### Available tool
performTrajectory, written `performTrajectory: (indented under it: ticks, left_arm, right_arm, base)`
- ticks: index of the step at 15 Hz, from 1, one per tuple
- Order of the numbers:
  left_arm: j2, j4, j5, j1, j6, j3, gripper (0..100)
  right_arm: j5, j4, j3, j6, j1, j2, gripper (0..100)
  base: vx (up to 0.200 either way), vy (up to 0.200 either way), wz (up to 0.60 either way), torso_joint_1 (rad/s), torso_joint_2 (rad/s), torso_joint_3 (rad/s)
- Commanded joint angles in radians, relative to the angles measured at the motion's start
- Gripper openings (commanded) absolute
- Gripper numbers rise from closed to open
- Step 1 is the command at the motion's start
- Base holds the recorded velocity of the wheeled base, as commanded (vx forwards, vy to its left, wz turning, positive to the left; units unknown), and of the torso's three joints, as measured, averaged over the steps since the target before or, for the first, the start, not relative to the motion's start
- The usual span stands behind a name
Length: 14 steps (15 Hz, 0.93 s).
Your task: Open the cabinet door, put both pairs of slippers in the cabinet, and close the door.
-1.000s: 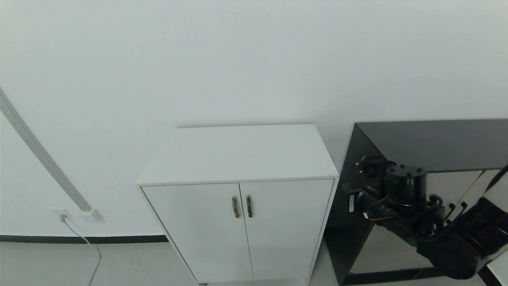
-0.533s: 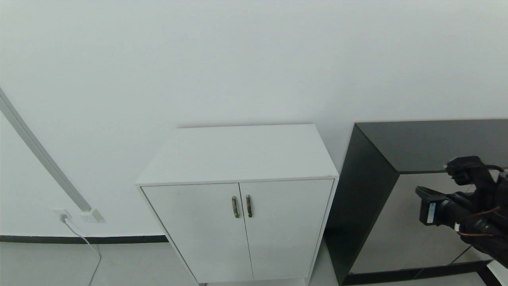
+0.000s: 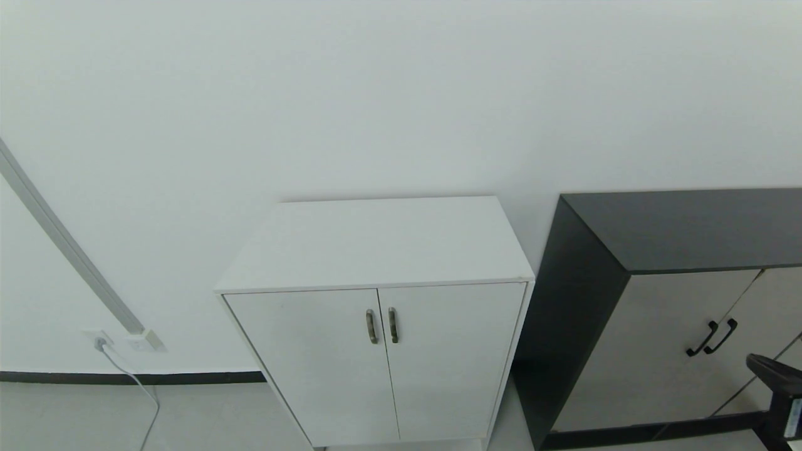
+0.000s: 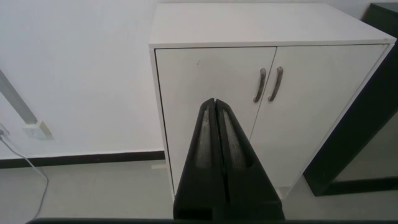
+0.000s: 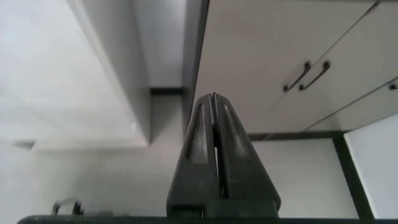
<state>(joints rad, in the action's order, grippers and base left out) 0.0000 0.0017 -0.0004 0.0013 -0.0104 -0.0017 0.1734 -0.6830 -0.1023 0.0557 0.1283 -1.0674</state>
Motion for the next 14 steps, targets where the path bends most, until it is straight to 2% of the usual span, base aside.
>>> performTrajectory:
  ticks: [1, 4, 6, 14]
  left_arm:
    - [0.000, 0.000, -0.001, 0.000, 0.000, 0.000, 0]
    - [0.000, 0.000, -0.001, 0.000, 0.000, 0.000, 0]
    - [0.000, 0.000, -0.001, 0.000, 0.000, 0.000, 0]
    - [0.000, 0.000, -0.001, 0.000, 0.000, 0.000, 0]
  right_arm:
    - [-0.049, 0.243, -0.002, -0.001, -0.001, 0.299, 0]
    - [-0.083, 0.448, 0.020, -0.011, 0.002, 0.471, 0]
    - [-0.126, 0.536, 0.046, -0.011, 0.002, 0.564, 0]
    - [-0.173, 0.634, 0.102, -0.011, 0.008, 0.658, 0]
  base:
    - [0.000, 0.000, 0.00, 0.000, 0.00, 0.000]
    - [0.000, 0.000, 0.00, 0.000, 0.00, 0.000]
    - [0.000, 0.000, 0.00, 0.000, 0.00, 0.000]
    - [0.000, 0.000, 0.00, 0.000, 0.00, 0.000]
